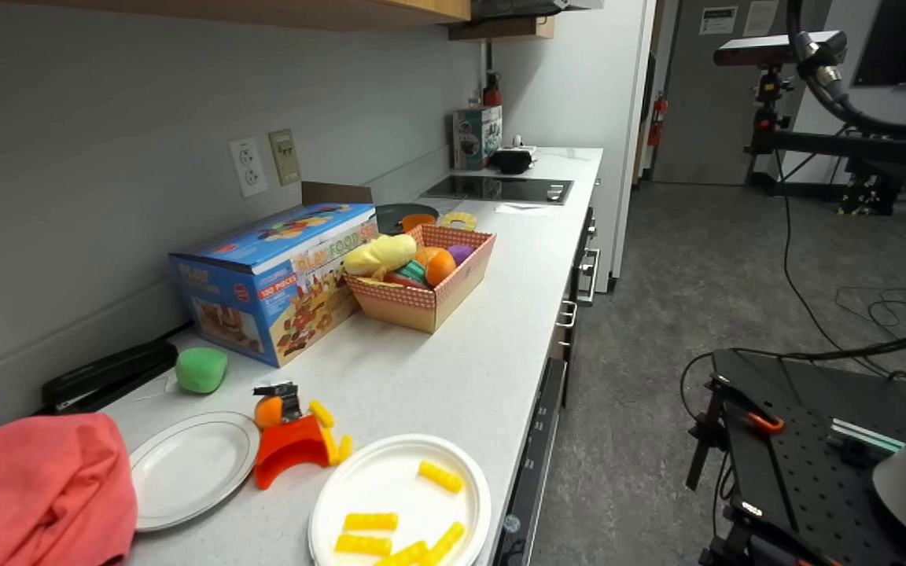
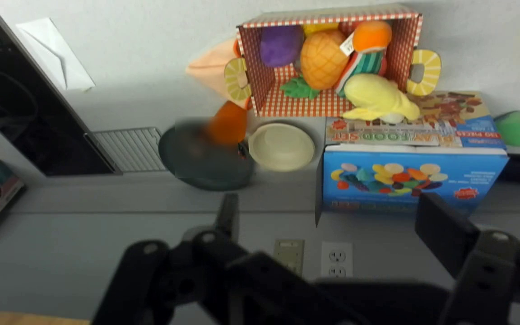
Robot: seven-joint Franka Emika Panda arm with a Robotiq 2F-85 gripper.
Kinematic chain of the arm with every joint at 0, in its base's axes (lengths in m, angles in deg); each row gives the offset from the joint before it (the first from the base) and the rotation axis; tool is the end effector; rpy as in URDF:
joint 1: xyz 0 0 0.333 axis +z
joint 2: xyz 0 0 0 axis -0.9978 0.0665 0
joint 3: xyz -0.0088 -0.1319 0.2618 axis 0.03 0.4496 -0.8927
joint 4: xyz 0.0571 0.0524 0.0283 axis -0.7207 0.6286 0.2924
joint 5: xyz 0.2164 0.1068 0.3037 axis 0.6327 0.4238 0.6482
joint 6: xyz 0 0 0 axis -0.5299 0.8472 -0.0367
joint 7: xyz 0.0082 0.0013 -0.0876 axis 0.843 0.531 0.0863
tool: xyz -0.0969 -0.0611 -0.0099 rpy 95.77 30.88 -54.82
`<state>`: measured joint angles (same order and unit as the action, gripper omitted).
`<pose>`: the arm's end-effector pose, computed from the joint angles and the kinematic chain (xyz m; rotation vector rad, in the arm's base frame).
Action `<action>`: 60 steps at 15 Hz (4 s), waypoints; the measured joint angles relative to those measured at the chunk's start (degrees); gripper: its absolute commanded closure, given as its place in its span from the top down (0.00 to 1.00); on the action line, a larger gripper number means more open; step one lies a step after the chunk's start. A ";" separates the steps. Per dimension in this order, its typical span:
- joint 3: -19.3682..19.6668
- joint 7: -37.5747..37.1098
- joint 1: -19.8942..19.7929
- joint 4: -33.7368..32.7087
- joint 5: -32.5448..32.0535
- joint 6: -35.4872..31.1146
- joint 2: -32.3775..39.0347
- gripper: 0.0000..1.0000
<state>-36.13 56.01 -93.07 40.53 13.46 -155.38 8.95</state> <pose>0.4892 -0.1144 0.6554 2.8264 -0.2207 0.7023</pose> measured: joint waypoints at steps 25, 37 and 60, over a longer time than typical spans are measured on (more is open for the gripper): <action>-0.23 -6.16 0.19 -14.78 0.93 -13.13 12.47 1.00; 1.62 -17.67 0.05 -22.39 -9.81 -18.53 20.73 1.00; 2.05 -29.24 -0.38 -10.63 -22.33 -17.09 10.20 1.00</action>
<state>-34.08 26.77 -93.45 29.90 -8.87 -172.47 19.14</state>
